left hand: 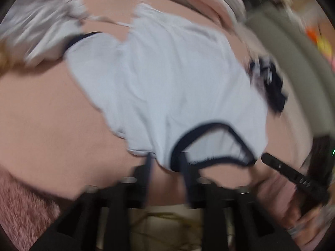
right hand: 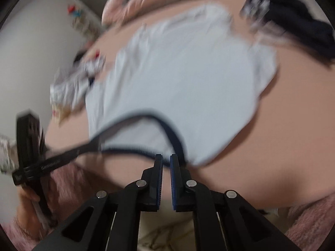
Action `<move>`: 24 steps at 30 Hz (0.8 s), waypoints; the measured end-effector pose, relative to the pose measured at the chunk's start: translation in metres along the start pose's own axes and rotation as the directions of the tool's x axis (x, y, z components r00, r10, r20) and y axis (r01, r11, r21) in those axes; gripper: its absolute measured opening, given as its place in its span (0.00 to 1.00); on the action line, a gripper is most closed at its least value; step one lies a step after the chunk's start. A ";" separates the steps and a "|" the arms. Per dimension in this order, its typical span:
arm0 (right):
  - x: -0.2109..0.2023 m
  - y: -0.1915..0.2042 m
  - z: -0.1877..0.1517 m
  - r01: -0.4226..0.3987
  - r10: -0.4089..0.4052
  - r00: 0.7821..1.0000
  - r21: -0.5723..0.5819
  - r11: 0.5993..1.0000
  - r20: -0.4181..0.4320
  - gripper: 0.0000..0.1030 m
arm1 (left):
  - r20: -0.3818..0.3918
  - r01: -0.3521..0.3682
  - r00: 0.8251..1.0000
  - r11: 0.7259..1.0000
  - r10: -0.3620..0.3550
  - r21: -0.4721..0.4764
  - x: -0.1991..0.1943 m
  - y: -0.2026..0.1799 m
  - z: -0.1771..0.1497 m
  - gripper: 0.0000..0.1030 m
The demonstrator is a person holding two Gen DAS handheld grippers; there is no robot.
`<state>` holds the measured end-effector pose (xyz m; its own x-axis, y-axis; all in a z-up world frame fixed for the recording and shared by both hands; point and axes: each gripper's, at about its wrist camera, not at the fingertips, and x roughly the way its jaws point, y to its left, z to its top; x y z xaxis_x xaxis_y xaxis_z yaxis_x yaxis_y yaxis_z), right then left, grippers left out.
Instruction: Fold clothes
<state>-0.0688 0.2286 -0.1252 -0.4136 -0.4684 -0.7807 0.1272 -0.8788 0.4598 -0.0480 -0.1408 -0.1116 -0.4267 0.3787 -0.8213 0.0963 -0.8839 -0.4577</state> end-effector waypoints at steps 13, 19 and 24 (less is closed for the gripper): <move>0.038 -0.051 -0.003 -0.085 0.101 0.995 0.344 0.935 -0.027 0.14 | -0.025 0.214 0.968 0.877 -0.249 -0.429 0.029 0.029 -0.029 0.37; 0.011 -0.063 0.005 -0.098 0.066 0.993 0.406 0.909 0.094 0.14 | 0.065 0.237 0.969 0.813 -0.240 -0.531 0.026 0.045 -0.023 0.28; 0.036 -0.065 0.001 -0.097 0.089 0.995 0.405 0.909 0.039 0.33 | 0.060 0.270 0.956 0.781 -0.288 -0.564 0.044 0.043 -0.025 0.28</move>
<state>-0.0923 0.2687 -0.1827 -0.4351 -0.5409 -0.7197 -0.2096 -0.7166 0.6653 -0.0403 -0.1551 -0.1759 -0.4896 0.5999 -0.6329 0.4667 -0.4329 -0.7713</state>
